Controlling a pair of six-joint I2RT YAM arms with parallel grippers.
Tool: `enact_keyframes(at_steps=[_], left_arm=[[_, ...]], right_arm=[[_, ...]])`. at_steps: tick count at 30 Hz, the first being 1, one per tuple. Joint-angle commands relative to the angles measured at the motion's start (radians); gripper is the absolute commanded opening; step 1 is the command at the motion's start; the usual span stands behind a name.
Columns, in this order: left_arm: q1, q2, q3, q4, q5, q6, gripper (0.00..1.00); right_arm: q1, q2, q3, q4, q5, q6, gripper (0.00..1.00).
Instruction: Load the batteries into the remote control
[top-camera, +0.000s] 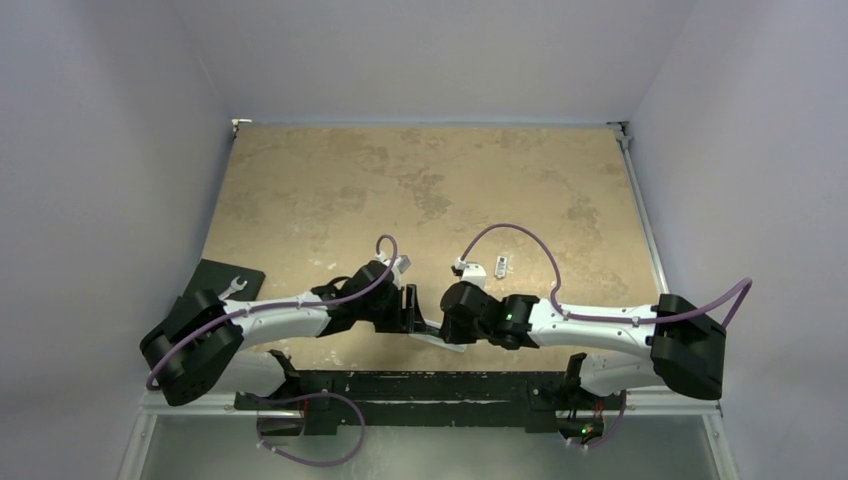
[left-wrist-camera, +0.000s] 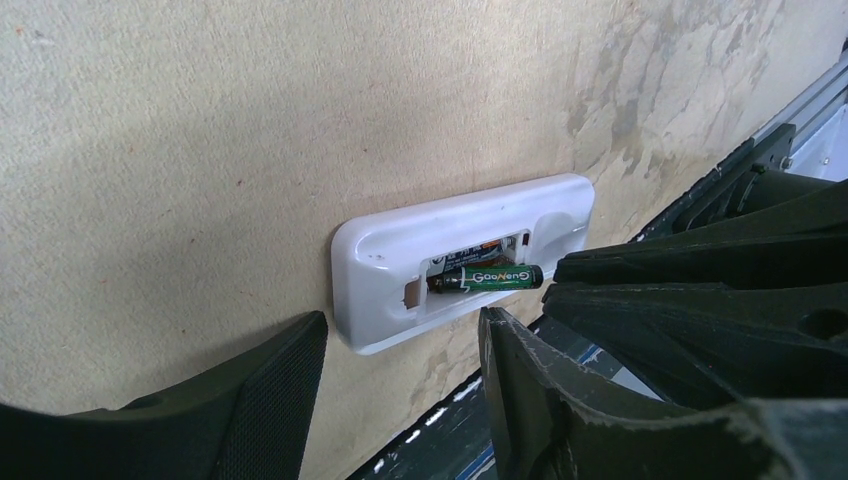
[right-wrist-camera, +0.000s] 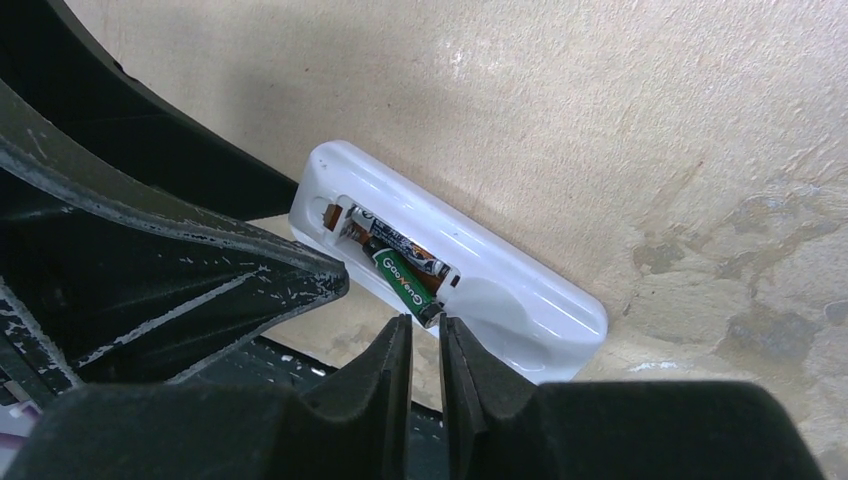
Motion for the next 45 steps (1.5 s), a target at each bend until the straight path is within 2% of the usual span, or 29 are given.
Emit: enact_keyframes(at_steps=[1, 33, 39, 45], left_arm=[[-0.010, -0.017, -0.016, 0.017, -0.016, -0.017, 0.57], [-0.052, 0.004, -0.008, 0.048, -0.016, -0.034, 0.56], [-0.052, 0.009, -0.008, 0.051, -0.015, -0.031, 0.56], [-0.052, 0.009, -0.007, 0.049, -0.013, -0.026, 0.56]], right_arm=[[0.001, 0.001, 0.009, 0.025, 0.000, 0.024, 0.23], [0.001, 0.085, 0.030, 0.083, -0.027, -0.008, 0.14], [0.001, 0.124, 0.068, 0.059, -0.015, -0.037, 0.12], [0.001, 0.194, 0.149, -0.048, 0.039, -0.090, 0.11]])
